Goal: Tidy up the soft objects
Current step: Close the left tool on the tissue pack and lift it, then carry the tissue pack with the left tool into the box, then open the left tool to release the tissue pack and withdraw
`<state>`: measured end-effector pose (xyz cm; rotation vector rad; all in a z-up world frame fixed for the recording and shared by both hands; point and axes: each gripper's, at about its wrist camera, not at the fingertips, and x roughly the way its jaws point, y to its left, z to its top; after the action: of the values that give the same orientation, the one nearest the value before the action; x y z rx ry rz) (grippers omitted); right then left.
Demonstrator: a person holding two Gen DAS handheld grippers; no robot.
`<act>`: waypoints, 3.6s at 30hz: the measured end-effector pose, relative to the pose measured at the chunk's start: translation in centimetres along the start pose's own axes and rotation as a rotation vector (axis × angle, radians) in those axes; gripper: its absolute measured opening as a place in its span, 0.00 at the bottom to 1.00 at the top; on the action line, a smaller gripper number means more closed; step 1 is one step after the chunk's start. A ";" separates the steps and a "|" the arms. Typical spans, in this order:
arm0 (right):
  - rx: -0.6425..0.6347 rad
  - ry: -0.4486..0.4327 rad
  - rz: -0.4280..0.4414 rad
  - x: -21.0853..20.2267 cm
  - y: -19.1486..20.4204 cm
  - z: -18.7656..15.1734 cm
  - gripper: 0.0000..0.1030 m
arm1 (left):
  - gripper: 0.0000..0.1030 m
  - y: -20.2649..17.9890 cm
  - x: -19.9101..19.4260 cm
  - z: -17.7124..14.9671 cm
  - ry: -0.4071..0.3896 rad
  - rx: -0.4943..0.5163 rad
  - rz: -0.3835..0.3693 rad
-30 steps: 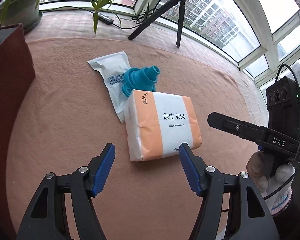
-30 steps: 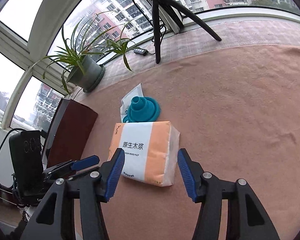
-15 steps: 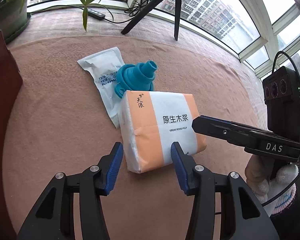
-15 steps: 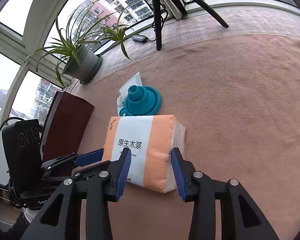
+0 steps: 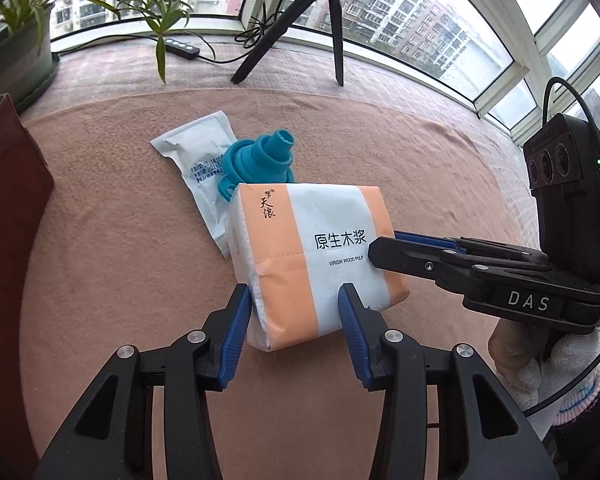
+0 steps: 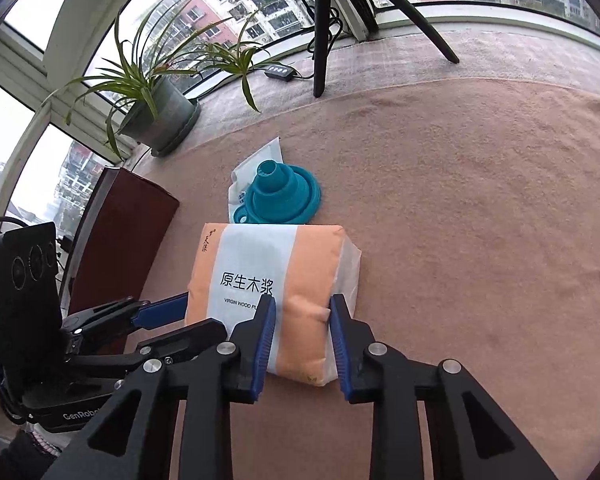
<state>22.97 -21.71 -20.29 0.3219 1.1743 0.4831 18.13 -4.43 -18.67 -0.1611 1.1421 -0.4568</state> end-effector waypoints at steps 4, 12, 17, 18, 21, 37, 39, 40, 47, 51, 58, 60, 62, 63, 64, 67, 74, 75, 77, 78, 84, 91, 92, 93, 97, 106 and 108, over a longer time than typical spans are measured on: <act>-0.023 -0.018 -0.006 -0.9 0.9 -0.1 0.24 | 0.42 -0.4 -1.2 -0.4 -0.027 0.006 0.007; -0.084 -0.065 -0.008 -3.1 3.9 -0.1 0.24 | 0.42 -0.4 -4.7 -1.0 -0.107 0.002 0.026; -0.134 -0.089 0.013 -4.1 6.5 0.3 0.24 | 0.42 0.5 -7.5 -1.1 -0.169 -0.012 0.056; -0.145 -0.092 0.020 -4.2 7.1 0.5 0.24 | 0.42 0.7 -8.1 -1.1 -0.184 -0.013 0.065; -0.178 -0.102 0.039 -4.4 9.0 1.1 0.24 | 0.42 1.5 -9.9 -1.2 -0.228 -0.028 0.091; -0.371 -0.117 0.135 -2.1 20.9 4.2 0.24 | 0.42 9.5 -17.4 -1.8 -0.389 -0.204 0.199; -0.369 -0.106 0.158 -1.2 22.1 4.7 0.24 | 0.42 10.6 -18.0 -1.9 -0.400 -0.222 0.216; -0.370 -0.101 0.167 -0.8 22.7 4.9 0.24 | 0.42 11.0 -18.1 -1.9 -0.403 -0.228 0.226; -0.401 -0.064 0.201 1.7 26.0 5.9 0.24 | 0.42 13.6 -19.3 -1.7 -0.417 -0.253 0.292; -0.413 -0.057 0.202 3.0 27.5 6.4 0.24 | 0.42 14.9 -19.4 -1.1 -0.409 -0.239 0.328; -0.448 -0.049 0.177 4.7 29.2 7.3 0.24 | 0.42 16.7 -19.4 -0.2 -0.406 -0.228 0.377; -0.451 -0.042 0.180 5.0 29.3 7.4 0.24 | 0.42 17.0 -19.4 -0.2 -0.410 -0.235 0.380; -0.449 -0.032 0.180 5.4 29.3 7.5 0.24 | 0.42 17.2 -19.4 -0.2 -0.413 -0.237 0.389; -0.445 -0.026 0.180 5.6 29.2 7.5 0.24 | 0.42 17.3 -19.3 -0.2 -0.412 -0.238 0.392; -0.441 -0.022 0.177 5.7 29.0 7.5 0.24 | 0.42 17.4 -19.2 -0.2 -0.410 -0.238 0.392; -0.438 -0.016 0.172 6.1 28.8 7.5 0.24 | 0.42 17.6 -19.0 -0.2 -0.402 -0.240 0.396; -0.454 -0.019 0.160 6.3 28.7 7.3 0.24 | 0.42 17.4 -18.8 -0.4 -0.393 -0.242 0.402; -0.457 -0.019 0.158 6.3 28.7 7.3 0.24 | 0.42 17.4 -18.8 -0.4 -0.392 -0.242 0.404; -0.460 -0.018 0.157 6.3 28.8 7.2 0.24 | 0.42 17.3 -18.9 -0.5 -0.392 -0.243 0.406; -0.460 -0.018 0.157 6.3 28.8 7.2 0.24 | 0.42 17.3 -18.9 -0.5 -0.393 -0.242 0.408; -0.476 -0.023 0.156 6.0 29.1 6.9 0.24 | 0.42 17.2 -19.1 -0.7 -0.394 -0.242 0.415; -0.522 -0.050 0.136 5.1 29.4 6.0 0.24 | 0.42 16.9 -19.4 -1.2 -0.390 -0.243 0.404; -0.527 -0.053 0.134 5.0 29.4 5.8 0.24 | 0.43 16.7 -19.5 -1.3 -0.390 -0.243 0.405; -0.531 -0.055 0.131 4.8 29.4 5.7 0.25 | 0.43 16.5 -19.6 -1.4 -0.388 -0.243 0.405; -0.540 -0.080 0.125 3.2 28.5 4.8 0.47 | 0.48 15.9 -19.9 -2.2 -0.391 -0.247 0.393; -0.390 -0.177 0.076 -3.5 18.9 2.2 0.51 | 0.52 11.5 -18.5 -3.4 -0.357 -0.196 0.335; -0.336 -0.196 0.046 -5.1 15.7 1.7 0.51 | 0.52 10.3 -17.8 -3.2 -0.346 -0.178 0.321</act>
<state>20.01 -10.89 -8.02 0.1031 0.8794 0.6633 12.05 12.74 -8.69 -0.1986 0.8453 -0.0372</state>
